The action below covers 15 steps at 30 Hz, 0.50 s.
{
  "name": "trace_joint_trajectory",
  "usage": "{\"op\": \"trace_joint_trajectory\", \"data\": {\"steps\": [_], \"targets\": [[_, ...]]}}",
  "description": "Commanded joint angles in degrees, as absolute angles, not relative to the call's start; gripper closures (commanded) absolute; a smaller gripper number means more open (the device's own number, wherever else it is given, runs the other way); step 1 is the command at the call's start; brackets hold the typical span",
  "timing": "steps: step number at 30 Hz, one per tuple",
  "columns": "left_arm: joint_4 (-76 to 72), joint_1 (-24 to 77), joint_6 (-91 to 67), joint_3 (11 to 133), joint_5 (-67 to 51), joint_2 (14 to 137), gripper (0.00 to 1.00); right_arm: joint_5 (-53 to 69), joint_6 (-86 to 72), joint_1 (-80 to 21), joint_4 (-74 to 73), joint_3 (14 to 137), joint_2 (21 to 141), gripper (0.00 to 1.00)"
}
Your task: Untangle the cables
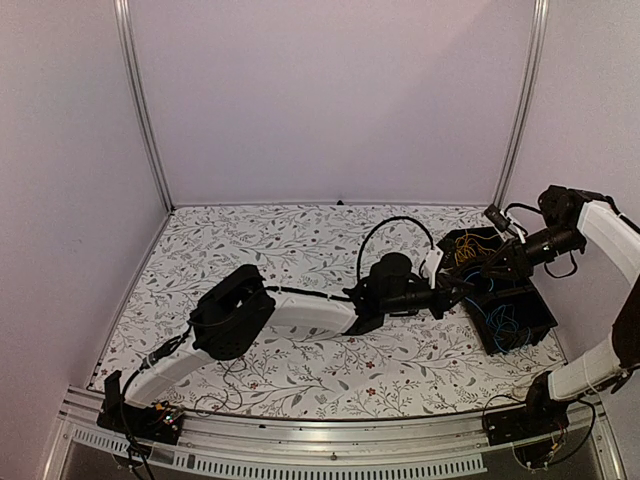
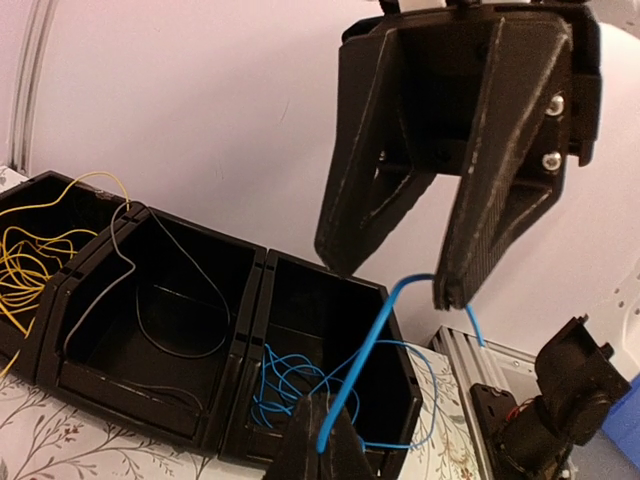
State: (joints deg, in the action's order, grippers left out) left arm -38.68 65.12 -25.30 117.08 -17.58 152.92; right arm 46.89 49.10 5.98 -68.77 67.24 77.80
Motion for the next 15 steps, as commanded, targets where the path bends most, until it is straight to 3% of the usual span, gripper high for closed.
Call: {"op": "trace_joint_trajectory", "data": {"steps": [1, 4, 8, 10, 15], "targets": [[-39.6, 65.3, -24.3, 116.3, -18.2, 151.0, 1.0, 47.5, 50.4, 5.6, -70.4, 67.6, 78.3, 0.67], [-39.7, 65.4, -24.0, 116.1, -18.1, 150.8, 1.0, 47.0, 50.1, 5.5, -70.4, 67.6, 78.6, 0.71], [-39.8, 65.4, -23.9, 115.8, -17.8, 150.6, 1.0, 46.9, 50.1, 5.5, -70.1, 67.6, 79.3, 0.86], [-39.9, 65.4, -23.8, 115.5, -17.6, 150.3, 1.0, 46.9, 50.2, 5.5, -70.4, 67.8, 79.6, 0.99], [-40.1, 65.4, -23.2, 114.3, -17.0, 149.7, 0.99, 45.1, 50.7, 5.5, -70.9, 69.6, 79.1, 1.0]]}}
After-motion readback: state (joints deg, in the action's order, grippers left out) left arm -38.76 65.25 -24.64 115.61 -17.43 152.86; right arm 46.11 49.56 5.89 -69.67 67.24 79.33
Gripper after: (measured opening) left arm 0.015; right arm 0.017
